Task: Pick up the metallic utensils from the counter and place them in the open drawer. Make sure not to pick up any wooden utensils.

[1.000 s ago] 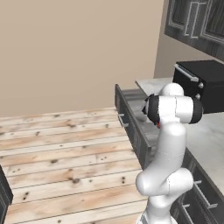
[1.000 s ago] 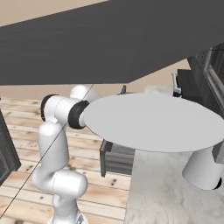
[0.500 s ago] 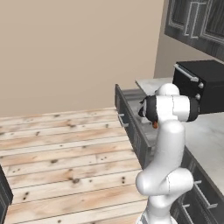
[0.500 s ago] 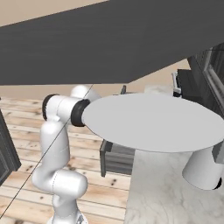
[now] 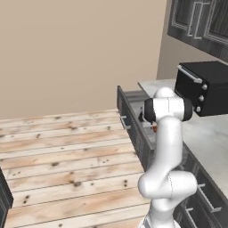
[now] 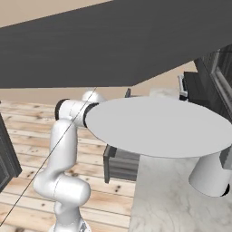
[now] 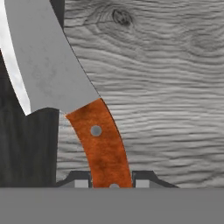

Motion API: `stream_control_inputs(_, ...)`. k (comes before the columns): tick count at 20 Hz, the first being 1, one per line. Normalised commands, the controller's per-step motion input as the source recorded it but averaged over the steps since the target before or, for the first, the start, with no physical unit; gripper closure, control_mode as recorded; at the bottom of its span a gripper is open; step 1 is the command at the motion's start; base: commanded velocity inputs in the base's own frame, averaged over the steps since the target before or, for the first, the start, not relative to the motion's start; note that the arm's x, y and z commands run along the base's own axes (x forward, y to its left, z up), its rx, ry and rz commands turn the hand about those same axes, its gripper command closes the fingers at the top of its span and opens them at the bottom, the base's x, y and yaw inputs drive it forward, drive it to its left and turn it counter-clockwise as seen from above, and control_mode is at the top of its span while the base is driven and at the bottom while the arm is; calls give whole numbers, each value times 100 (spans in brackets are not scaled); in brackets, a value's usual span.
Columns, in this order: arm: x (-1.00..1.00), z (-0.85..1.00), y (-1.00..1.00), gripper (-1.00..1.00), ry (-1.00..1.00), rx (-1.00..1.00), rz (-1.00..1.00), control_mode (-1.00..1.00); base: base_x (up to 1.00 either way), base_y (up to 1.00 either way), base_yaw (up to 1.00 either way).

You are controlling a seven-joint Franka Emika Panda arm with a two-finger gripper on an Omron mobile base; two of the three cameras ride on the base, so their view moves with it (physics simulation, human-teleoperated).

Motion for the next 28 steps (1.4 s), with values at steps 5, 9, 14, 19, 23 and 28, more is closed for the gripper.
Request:
stream_control_inputs(5, 20, -39, -18, 100, 0, 0, 0, -100, 0, 0, 0)
stream_control_inputs(9, 18, -37, -14, 100, 0, 0, 0, -100, 0, 0, 0)
stream_control_inputs(14, 14, -23, -4, -100, 0, 0, 0, -100, 0, 0, 0)
stream_control_inputs(19, 0, 27, 0, -100, -2, 0, -1, -100, 0, 0, 0)
stream_control_inputs(23, 0, 98, 6, -100, -6, 0, -6, -100, 0, 0, 0)
stream_control_inputs(28, -2, 100, 30, -100, 0, 0, -5, -100, 0, 0, 0)
